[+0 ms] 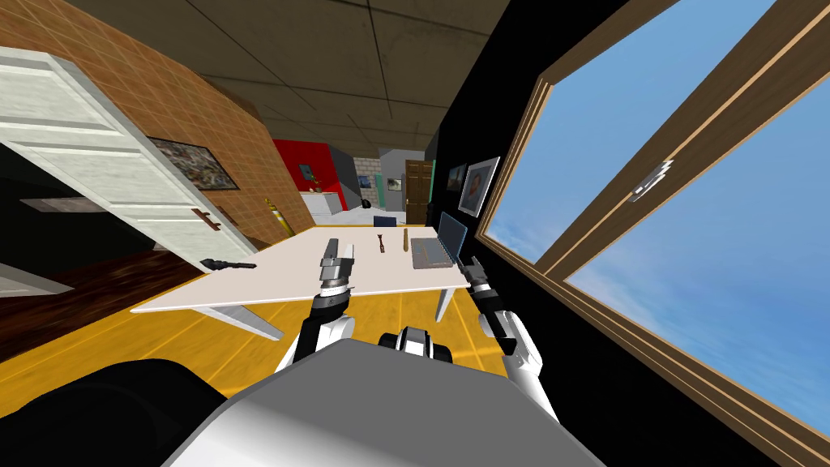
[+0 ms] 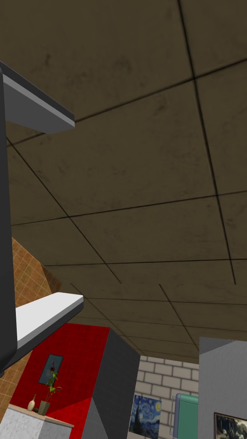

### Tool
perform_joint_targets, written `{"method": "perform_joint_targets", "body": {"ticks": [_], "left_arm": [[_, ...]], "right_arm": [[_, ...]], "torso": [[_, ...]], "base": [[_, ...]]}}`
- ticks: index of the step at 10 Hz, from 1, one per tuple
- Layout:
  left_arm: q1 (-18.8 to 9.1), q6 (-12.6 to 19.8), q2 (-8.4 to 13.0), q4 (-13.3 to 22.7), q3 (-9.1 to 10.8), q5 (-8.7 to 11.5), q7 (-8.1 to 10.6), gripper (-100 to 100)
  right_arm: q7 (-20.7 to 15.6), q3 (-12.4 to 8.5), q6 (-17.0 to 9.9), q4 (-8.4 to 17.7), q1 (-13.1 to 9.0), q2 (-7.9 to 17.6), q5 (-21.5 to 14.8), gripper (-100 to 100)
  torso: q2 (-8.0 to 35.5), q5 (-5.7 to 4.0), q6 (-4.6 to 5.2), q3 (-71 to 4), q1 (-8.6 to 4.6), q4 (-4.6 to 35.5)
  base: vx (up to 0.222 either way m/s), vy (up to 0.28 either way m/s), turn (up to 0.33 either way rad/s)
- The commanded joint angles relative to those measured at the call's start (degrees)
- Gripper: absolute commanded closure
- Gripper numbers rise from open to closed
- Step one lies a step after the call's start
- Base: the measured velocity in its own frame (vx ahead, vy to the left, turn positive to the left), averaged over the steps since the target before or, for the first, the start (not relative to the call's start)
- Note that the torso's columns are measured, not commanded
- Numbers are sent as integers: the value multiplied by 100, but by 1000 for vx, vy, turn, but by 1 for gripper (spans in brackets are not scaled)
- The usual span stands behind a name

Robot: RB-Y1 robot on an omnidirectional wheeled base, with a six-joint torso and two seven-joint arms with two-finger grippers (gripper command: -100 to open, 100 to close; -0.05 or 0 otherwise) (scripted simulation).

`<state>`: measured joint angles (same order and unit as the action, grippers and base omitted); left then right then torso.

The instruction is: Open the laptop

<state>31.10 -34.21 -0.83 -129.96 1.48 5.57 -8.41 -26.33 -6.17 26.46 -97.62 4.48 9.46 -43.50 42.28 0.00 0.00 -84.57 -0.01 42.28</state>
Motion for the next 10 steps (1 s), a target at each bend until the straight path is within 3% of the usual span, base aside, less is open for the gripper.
{"method": "perform_joint_targets", "body": {"ticks": [1,4,5,8,9,10], "left_arm": [[0,0,0,0,0,0,0,0],[0,0,0,0,0,0,0,0],[0,0,0,0,0,0,0,0],[0,0,0,0,0,0,0,0],[0,0,0,0,0,0,0,0],[0,0,0,0,0,0,0,0]], "right_arm": [[-305,-48,-62,368,-270,-6,-329,-100],[-660,-101,-143,798,-584,-9,-730,-100],[-660,-101,-143,798,-584,-9,-730,-100],[-1179,-177,-263,1395,-1045,13,-1285,-100],[-1179,-177,-263,1437,-1045,13,-1314,-100],[-1343,-201,-301,1640,-1191,29,-1500,-100]], "torso": [[1,0,0,1,0,0],[1,0,1,1,1,0],[3,0,0,2,2,1],[-2,0,0,-1,1,-1],[-2,0,1,-1,1,-1],[2,0,1,1,0,0]], "base": [[13,1,3],[14,2,4],[8,1,2],[15,2,5],[13,1,1],[10,0,2]]}}
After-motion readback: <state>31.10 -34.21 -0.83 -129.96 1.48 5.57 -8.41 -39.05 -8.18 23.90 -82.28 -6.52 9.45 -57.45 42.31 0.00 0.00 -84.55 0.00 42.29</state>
